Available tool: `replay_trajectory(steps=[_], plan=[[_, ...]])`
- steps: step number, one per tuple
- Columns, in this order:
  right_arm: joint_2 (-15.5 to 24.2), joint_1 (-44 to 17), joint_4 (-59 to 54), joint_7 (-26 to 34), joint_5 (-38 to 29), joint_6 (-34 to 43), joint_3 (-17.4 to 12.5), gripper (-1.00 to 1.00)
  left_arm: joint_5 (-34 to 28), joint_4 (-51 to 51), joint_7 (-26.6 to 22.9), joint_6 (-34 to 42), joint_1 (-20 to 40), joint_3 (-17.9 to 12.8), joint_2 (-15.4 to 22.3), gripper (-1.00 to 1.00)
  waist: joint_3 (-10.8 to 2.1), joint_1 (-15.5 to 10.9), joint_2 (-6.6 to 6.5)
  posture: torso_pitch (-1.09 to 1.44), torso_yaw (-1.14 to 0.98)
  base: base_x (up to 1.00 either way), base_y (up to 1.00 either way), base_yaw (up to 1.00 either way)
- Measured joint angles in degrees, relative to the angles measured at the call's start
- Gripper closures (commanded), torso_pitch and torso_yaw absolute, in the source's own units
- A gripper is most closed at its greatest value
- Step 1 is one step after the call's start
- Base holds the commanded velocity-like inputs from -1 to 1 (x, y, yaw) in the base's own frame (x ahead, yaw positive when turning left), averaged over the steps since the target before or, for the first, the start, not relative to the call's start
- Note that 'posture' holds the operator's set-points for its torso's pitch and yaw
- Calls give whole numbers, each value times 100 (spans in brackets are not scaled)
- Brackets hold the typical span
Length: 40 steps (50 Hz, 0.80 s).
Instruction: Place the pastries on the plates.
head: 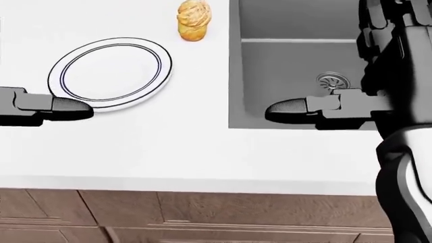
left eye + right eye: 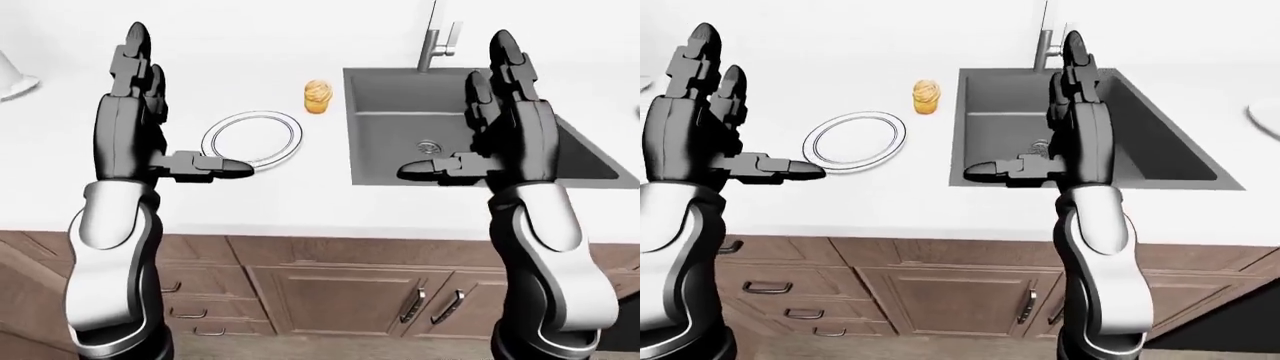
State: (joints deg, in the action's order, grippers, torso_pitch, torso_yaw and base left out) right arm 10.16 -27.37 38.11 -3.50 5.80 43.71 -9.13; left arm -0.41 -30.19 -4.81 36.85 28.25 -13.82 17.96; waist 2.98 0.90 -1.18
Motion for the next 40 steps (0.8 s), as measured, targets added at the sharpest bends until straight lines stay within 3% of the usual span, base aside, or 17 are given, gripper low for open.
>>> replay_trajectory(steps=[3,8,11,14,17,20,26,31,40], plan=[[52,-5,-47,31,-23,-1,101,-100,-25,67,13,53,9,-31,7,-100,-40,-41,84,0,0,0,0,0],[60,29,37,97,-6,26,29,-100,-54,91,-6,85,-7,42,-33,-100,-52,-60,143,0,0,16,39,0],[52,9,48,92,-56,-6,-1,-100,-27,-21,-39,66,89,47,6,-100,-179,-27,224,0,0,22,46,0],[47,-55,126,106,-60,-79,7,-100,-44,-86,-15,-43,146,10,20,-100,-131,52,2,0,0,23,45,0],[48,-56,163,125,-38,-104,6,-100,-59,-70,-10,-59,140,22,21,-100,-110,78,-395,0,0,23,46,0],[-31,63,70,162,3,-48,139,-100,-89,52,-9,45,-3,-27,20,-100,-17,-29,-368,0,0,23,45,0],[-4,-4,108,141,43,-22,9,-100,-97,-106,-19,43,80,-27,25,-100,12,-27,-108,0,0,4,5,0],[3,10,204,137,111,-99,79,-100,-115,-4,-14,97,29,-65,26,-100,64,-118,91,0,0,2,0,0],[6,43,120,90,136,-120,43,-100,-131,-127,-23,66,80,-69,50,-100,-117,-227,245,0,0,16,0,0]])
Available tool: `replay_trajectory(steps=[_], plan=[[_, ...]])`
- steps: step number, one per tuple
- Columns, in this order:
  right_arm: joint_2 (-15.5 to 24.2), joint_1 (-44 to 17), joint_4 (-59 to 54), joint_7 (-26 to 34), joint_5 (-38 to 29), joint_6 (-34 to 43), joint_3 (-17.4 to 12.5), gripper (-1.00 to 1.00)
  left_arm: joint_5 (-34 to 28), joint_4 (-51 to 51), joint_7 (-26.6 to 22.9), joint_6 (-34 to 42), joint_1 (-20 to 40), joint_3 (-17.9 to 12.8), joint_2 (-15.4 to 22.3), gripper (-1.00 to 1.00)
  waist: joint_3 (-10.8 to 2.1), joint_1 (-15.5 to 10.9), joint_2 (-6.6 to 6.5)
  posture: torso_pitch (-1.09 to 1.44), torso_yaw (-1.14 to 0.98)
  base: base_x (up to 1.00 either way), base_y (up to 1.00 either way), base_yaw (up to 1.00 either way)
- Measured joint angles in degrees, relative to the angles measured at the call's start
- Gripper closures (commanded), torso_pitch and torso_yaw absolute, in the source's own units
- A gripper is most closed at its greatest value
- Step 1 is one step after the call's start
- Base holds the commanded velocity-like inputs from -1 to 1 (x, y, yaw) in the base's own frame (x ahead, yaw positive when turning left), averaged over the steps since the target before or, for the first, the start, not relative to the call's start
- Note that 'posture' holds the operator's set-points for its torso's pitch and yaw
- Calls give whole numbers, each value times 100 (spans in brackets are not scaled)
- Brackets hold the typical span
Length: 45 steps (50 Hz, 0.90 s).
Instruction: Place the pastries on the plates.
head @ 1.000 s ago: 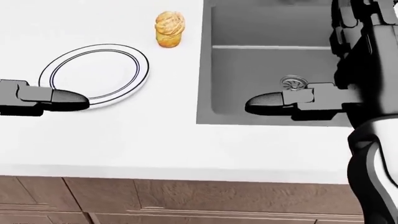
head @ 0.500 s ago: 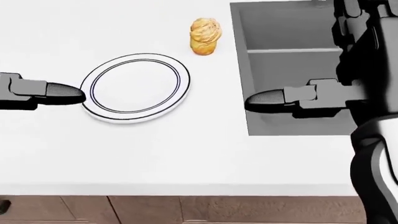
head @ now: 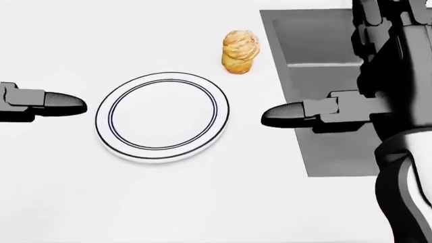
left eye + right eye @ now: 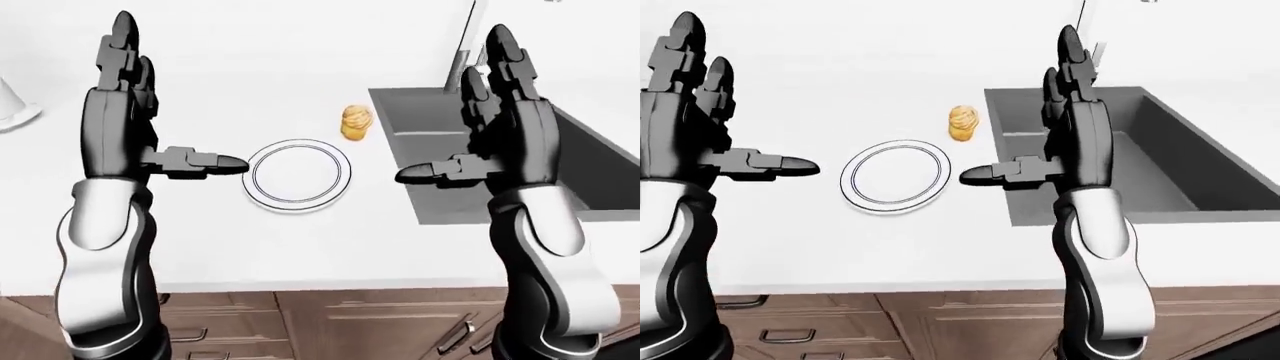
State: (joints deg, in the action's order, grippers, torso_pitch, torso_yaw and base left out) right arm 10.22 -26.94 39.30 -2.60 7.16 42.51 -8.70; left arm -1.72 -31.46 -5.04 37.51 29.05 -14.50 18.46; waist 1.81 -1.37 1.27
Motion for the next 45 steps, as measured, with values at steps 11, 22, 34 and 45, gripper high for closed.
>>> replay_trajectory(steps=[11,22,34,45], plan=[[8,88,-108,-48,-68,67,-60,-100,26,128,-66,69,-74,99,-56,-100,223,65,46,0,0,0,0,0],[9,38,-59,19,-39,20,19,-100,-29,147,-57,49,-32,-8,25,-100,30,-1,-283,0,0,0,0,41],[134,-171,-17,-68,-180,489,-120,-100,-15,174,-101,-21,-160,117,-74,-100,116,137,-138,0,0,0,0,5],[498,-1407,-212,-25,-65,1494,60,-100,50,221,-14,-204,-150,-106,13,-100,136,215,-219,0,0,0,0,0]])
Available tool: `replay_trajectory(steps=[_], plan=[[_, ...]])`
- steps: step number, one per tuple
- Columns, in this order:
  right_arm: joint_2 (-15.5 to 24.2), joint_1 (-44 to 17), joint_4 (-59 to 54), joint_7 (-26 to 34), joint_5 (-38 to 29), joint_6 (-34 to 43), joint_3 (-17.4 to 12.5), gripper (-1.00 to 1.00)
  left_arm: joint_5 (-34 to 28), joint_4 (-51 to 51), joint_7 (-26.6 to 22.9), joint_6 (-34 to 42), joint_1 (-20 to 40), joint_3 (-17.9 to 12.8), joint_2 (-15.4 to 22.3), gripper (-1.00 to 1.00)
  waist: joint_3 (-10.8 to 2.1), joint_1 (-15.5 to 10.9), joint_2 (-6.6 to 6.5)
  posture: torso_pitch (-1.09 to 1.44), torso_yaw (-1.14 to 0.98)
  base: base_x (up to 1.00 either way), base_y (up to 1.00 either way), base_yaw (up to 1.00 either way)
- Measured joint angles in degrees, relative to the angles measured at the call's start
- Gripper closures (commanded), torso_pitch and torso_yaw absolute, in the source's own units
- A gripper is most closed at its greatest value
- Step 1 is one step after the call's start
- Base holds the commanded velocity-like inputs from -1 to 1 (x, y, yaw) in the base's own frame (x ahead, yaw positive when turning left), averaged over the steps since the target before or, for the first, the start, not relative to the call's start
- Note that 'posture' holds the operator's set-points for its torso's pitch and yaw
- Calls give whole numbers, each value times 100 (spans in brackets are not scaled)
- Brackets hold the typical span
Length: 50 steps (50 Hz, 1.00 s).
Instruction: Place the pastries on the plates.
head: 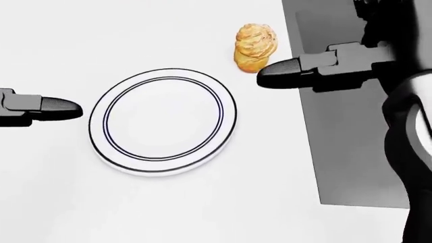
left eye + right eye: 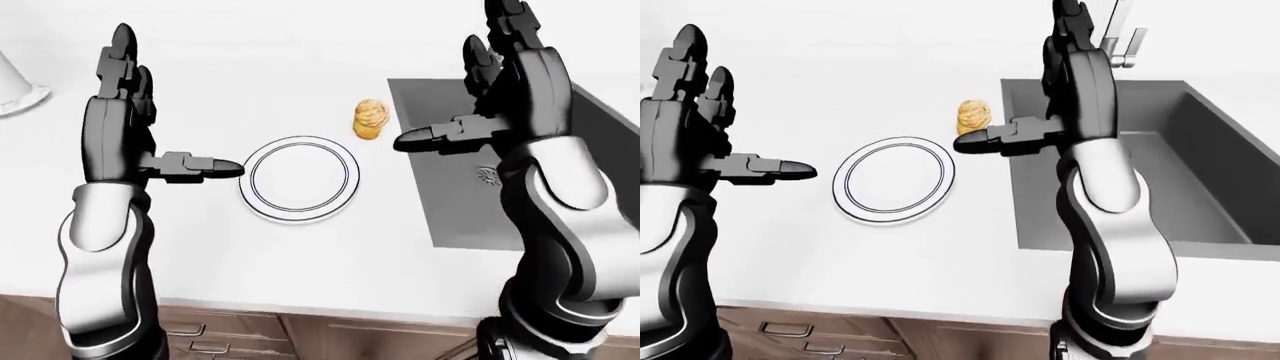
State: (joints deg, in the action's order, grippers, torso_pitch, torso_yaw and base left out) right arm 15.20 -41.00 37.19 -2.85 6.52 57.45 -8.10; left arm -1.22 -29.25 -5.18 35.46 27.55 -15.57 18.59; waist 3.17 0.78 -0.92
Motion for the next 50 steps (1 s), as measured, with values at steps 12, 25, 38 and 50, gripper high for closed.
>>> replay_trajectory(steps=[12,25,38,50], plan=[[144,-1494,-1812,95,-254,-492,140,-100,82,26,26,-105,-90,-20,20,-100,-18,-87,46,0,0,0,0,0],[44,-2959,-5868,289,-659,-2537,193,-100,127,-144,4,-10,-163,-96,77,-100,7,-64,2,0,0,0,0,0],[-37,-4222,-10691,122,-832,-5418,136,-100,164,-238,-32,108,-134,-159,141,-100,-91,-41,-70,0,0,0,0,0],[-327,-3982,-11461,26,-1023,-6409,-77,-100,547,-908,-23,1022,98,-594,587,-100,-84,-17,-111,0,0,0,0,0]])
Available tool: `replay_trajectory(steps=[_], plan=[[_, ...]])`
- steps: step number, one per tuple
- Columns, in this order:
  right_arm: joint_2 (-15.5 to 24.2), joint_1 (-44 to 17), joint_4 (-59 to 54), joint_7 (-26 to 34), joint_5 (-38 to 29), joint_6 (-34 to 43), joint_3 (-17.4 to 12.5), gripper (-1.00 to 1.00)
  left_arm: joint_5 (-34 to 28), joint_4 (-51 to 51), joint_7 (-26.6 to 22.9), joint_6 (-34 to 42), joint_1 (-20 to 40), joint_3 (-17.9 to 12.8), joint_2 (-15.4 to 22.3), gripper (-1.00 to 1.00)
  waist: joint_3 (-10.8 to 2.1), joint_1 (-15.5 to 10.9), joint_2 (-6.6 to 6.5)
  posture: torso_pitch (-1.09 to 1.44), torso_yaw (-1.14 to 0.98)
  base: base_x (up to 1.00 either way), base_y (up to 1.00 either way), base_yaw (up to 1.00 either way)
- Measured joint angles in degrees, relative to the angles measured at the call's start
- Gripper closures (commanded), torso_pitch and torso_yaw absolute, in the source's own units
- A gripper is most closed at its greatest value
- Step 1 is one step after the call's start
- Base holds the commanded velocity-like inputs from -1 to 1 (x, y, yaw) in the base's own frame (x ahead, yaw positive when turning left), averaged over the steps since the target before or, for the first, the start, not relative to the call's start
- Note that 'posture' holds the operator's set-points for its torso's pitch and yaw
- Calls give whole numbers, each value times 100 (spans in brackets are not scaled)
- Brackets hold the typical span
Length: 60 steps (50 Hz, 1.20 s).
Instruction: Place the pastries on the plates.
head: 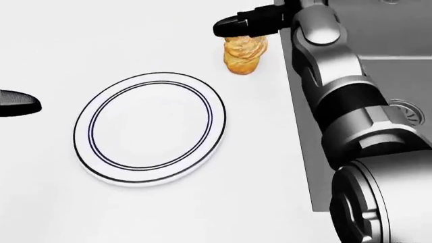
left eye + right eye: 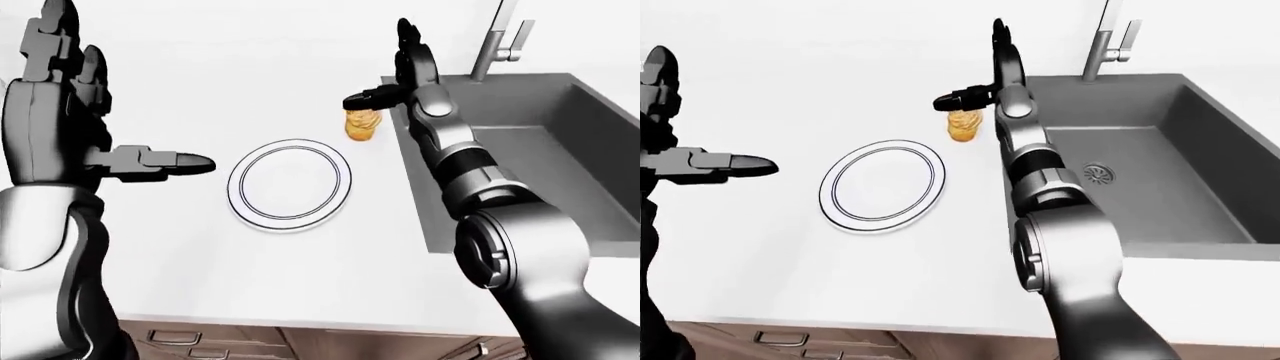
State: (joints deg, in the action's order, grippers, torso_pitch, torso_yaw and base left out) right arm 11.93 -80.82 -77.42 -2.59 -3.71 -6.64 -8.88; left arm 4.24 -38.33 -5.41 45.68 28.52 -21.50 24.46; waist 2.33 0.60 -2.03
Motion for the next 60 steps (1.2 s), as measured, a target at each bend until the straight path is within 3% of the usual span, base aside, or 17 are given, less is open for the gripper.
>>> replay_trajectory(steps=[6,11,19,27,60], plan=[[-62,-33,4,-100,-130,-166,-43,-100,162,-427,-2,385,-155,-220,139,-100,-2,-7,4,0,0,0,0,0],[-92,85,-51,-289,-289,-55,-65,-100,181,-438,14,458,-225,-215,155,-100,21,-16,39,0,0,0,0,0],[-40,155,-115,-493,-852,461,158,-100,142,-461,-4,424,-343,-229,122,-100,80,-29,45,0,0,0,0,0],[-101,180,-75,-572,-1295,722,144,-100,95,-455,-50,388,-400,-233,106,-100,58,-42,57,0,0,0,0,0],[-286,380,-203,-653,-1378,989,-72,-100,34,-609,-192,470,-517,-371,138,-100,20,-32,-6,0,0,0,0,0]])
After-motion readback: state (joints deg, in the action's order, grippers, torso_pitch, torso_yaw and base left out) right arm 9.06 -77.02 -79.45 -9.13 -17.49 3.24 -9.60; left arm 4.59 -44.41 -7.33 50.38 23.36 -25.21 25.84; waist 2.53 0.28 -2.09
